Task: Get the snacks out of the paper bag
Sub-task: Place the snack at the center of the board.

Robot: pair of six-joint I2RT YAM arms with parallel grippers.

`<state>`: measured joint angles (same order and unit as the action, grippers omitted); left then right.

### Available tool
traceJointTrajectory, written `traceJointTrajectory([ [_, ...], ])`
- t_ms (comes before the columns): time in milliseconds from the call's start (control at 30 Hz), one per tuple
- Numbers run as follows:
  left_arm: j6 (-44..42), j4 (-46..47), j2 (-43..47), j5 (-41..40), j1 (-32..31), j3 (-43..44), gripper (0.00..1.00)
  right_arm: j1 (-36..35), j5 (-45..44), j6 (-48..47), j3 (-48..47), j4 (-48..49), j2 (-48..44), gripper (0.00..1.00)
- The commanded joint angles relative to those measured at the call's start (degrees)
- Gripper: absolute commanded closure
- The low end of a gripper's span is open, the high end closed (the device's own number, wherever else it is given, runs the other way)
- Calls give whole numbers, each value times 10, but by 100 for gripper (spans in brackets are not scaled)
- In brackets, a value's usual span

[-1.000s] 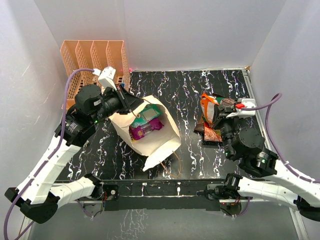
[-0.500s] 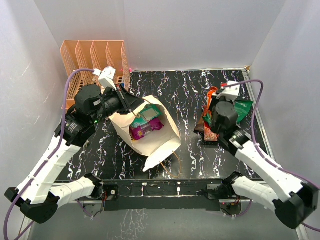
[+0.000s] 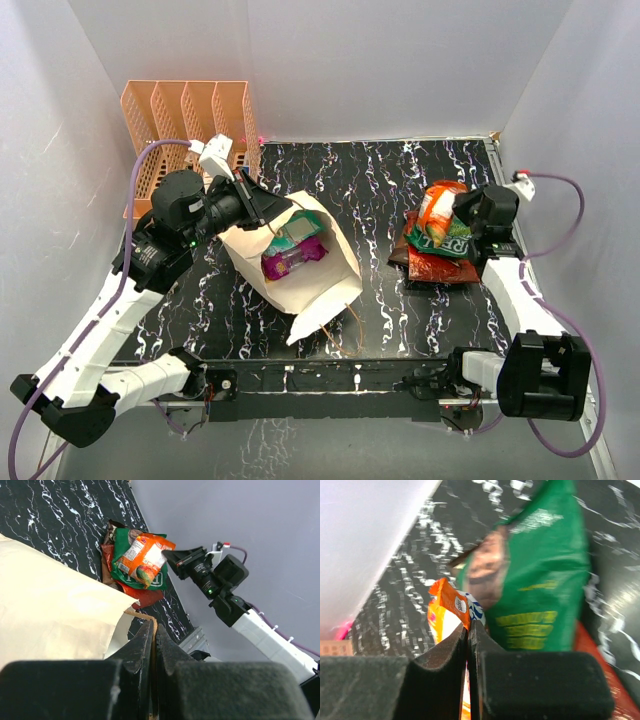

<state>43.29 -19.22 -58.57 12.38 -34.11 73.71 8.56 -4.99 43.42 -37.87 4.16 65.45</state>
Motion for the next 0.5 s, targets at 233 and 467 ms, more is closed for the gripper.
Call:
traceJointTrajectory([
  [233, -1, 25, -6, 26, -2, -6, 100, 87, -24, 30, 134, 49, -10, 92],
  [467, 0, 21, 0, 27, -2, -8, 100, 87, -22, 4, 124, 39, -33, 70],
])
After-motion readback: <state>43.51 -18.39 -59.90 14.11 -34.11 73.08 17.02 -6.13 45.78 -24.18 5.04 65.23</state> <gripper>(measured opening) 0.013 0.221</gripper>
